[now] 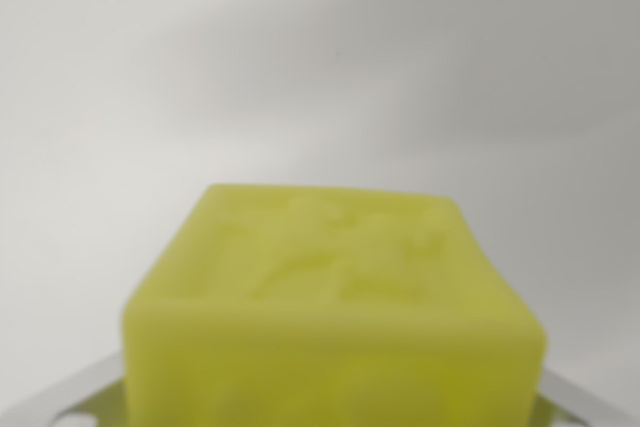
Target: Pick yellow cube
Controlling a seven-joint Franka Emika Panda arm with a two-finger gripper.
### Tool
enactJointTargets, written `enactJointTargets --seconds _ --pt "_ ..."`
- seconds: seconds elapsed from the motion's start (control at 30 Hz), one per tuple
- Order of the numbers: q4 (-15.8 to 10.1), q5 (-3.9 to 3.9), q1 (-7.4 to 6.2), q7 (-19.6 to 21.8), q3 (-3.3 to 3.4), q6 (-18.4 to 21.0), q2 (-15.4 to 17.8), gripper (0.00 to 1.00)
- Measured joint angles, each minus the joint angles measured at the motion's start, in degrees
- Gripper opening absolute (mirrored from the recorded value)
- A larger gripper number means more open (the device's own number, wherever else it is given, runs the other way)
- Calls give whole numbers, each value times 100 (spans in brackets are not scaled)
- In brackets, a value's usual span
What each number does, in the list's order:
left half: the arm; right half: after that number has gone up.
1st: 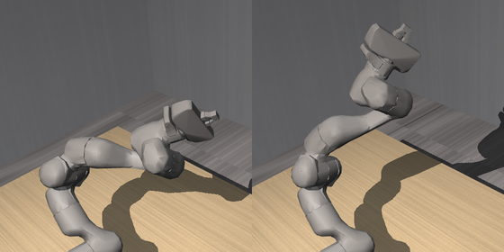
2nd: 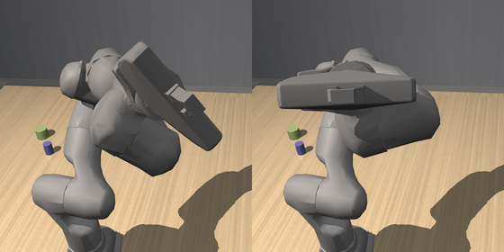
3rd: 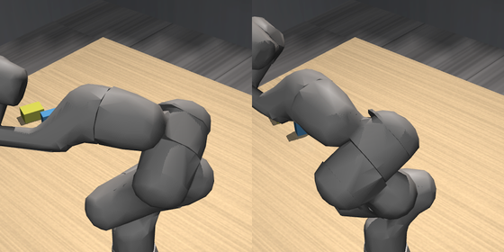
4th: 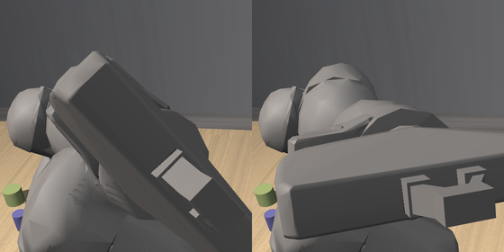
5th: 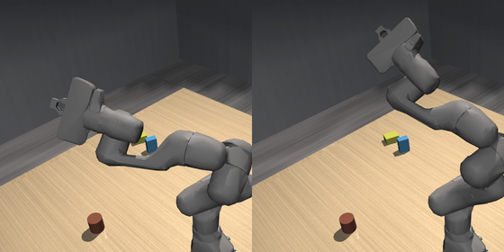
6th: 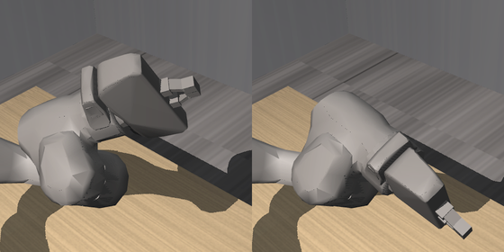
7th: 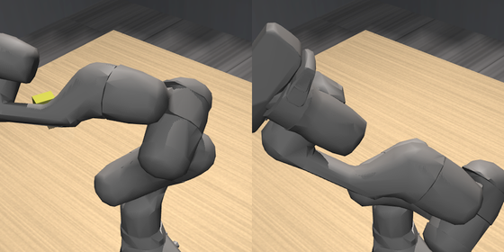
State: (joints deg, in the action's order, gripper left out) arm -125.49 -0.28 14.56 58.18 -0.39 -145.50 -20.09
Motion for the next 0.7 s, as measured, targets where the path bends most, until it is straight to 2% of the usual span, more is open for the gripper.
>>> enactJointTargets --seconds 0.7 --pt "56 9 -1 -6 0 662 602 0"
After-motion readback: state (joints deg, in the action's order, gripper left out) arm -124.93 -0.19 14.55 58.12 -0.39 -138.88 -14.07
